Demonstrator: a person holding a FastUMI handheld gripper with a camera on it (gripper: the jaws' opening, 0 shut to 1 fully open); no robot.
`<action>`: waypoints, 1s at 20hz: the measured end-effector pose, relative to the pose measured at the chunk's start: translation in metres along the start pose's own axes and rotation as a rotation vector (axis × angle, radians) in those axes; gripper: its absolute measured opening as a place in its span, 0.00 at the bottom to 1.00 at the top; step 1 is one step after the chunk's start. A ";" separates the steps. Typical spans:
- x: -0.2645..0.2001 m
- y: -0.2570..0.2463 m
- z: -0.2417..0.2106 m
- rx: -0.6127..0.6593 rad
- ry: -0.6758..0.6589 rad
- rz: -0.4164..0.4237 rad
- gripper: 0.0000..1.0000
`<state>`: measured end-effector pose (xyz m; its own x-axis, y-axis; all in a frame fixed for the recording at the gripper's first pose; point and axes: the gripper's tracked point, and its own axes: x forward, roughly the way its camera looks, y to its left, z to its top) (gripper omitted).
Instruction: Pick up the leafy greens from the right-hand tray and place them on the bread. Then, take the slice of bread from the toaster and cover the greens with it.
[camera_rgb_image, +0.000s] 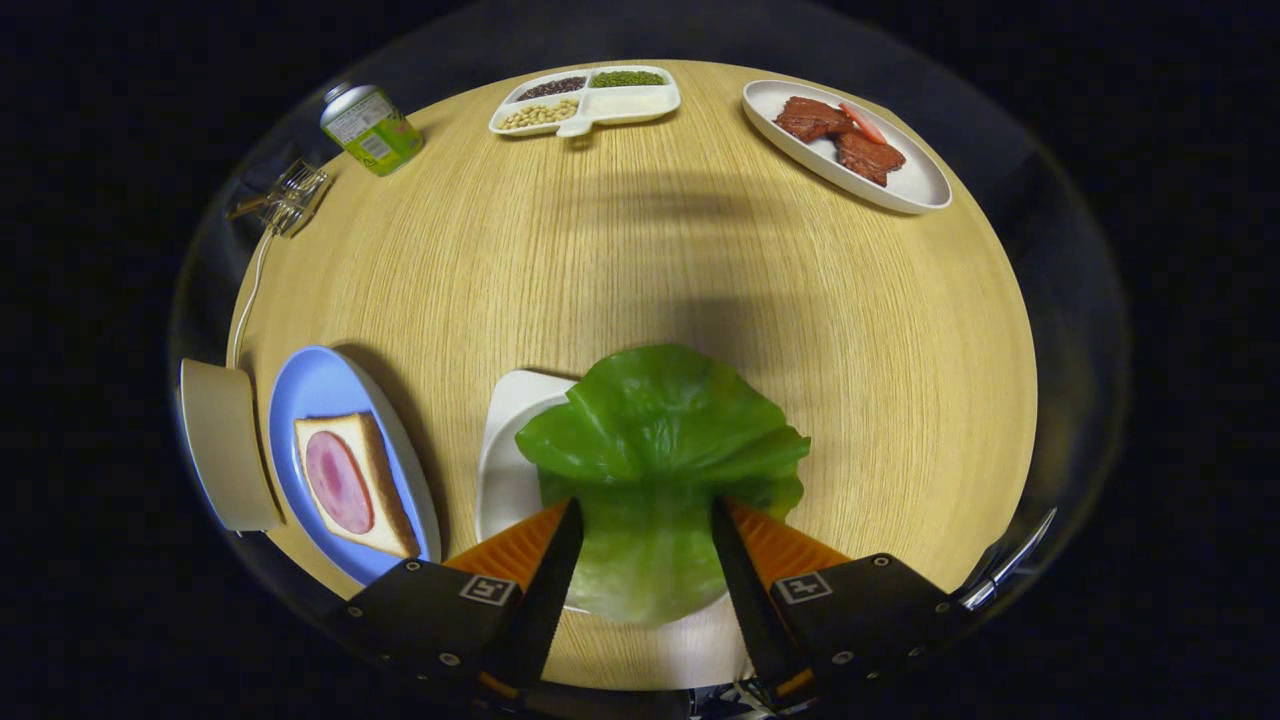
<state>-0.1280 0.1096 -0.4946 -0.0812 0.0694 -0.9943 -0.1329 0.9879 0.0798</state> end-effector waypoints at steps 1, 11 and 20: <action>0.000 -0.001 0.000 0.000 0.004 -0.001 0.78; 0.001 -0.018 0.000 0.095 -0.034 -0.004 0.24; -0.028 -0.001 0.005 0.170 -0.129 0.106 0.03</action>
<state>-0.1210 0.1070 -0.4675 0.0421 0.1804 -0.9827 0.0388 0.9825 0.1820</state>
